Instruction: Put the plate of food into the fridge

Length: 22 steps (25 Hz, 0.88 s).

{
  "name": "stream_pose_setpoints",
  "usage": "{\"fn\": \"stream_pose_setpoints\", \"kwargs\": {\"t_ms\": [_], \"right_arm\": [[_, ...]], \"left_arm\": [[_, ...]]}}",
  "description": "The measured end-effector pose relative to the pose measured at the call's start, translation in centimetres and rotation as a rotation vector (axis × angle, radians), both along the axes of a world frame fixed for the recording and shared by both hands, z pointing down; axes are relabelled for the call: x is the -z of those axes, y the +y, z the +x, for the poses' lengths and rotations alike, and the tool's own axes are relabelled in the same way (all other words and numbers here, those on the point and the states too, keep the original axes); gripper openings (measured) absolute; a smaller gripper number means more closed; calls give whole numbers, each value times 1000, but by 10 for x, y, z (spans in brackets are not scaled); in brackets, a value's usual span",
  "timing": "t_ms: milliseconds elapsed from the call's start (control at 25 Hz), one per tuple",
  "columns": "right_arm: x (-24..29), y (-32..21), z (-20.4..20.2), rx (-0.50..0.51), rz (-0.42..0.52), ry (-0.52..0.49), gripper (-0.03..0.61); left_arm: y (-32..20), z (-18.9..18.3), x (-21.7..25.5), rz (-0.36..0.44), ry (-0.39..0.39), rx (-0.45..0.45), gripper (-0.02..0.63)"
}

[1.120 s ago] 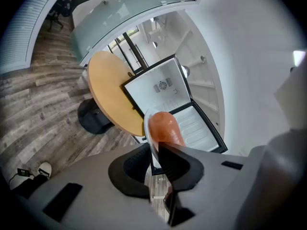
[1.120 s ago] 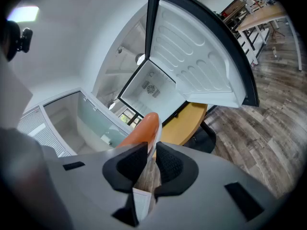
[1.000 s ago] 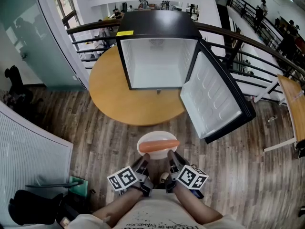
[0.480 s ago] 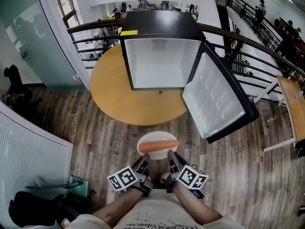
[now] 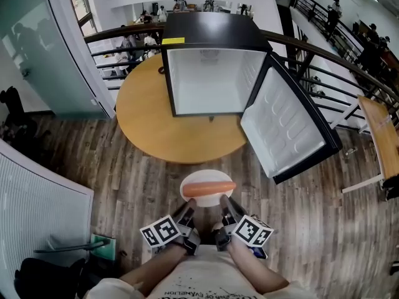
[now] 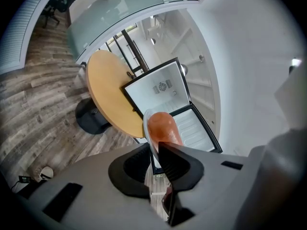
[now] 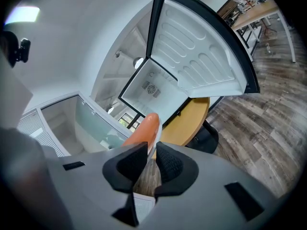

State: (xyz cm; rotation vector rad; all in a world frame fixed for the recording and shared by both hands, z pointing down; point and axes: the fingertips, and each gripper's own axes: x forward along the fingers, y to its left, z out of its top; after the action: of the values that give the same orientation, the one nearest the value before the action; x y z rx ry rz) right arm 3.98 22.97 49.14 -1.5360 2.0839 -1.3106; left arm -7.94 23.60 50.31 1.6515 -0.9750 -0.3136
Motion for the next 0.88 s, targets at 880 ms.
{"fn": "stream_pose_setpoints", "kwargs": {"t_ms": [880], "right_arm": [[-14, -121, 26, 18, -34, 9, 69]], "left_arm": [[-118, 25, -13, -30, -22, 10, 67]]}}
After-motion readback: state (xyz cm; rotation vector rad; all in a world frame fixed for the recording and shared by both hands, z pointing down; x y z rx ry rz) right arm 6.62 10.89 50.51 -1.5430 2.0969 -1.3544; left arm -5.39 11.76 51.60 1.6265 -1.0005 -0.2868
